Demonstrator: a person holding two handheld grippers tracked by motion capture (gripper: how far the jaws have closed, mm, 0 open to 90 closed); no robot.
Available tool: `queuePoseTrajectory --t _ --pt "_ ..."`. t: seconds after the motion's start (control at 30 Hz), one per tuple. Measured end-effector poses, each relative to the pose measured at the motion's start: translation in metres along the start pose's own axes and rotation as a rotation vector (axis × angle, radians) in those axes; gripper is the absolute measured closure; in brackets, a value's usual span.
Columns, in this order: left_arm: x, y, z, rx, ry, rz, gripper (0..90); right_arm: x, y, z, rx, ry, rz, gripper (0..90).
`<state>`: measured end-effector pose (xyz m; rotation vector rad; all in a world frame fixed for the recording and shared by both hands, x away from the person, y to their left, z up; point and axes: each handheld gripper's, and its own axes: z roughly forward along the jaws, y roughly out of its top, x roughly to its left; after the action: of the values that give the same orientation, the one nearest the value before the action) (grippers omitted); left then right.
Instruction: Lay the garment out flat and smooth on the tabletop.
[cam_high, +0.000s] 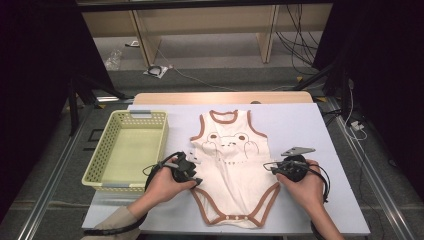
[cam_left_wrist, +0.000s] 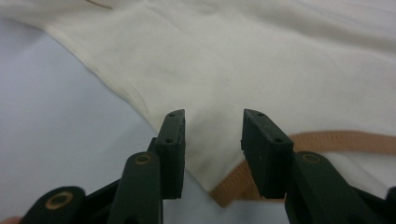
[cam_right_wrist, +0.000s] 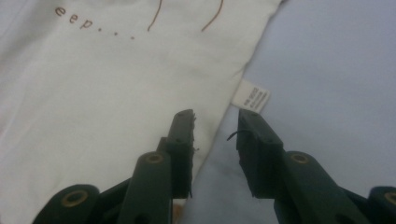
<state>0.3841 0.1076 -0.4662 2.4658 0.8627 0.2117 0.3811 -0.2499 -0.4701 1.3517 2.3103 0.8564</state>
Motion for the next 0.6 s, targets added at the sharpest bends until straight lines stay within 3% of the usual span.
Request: queuePoseTrajectory --t 0.13,0.47,0.6 --pt "0.000 -0.007 0.001 0.028 -0.019 0.001 58.5 0.000 -0.008 0.000 0.026 0.012 0.016 67.8" --pt "-0.005 -0.012 -0.001 0.035 -0.033 0.020 60.1 0.012 -0.014 -0.008 0.056 0.039 0.025 71.6" --pt "-0.012 -0.013 0.000 0.031 -0.014 0.053 69.6 0.014 -0.017 -0.007 0.076 0.040 0.017 79.0"
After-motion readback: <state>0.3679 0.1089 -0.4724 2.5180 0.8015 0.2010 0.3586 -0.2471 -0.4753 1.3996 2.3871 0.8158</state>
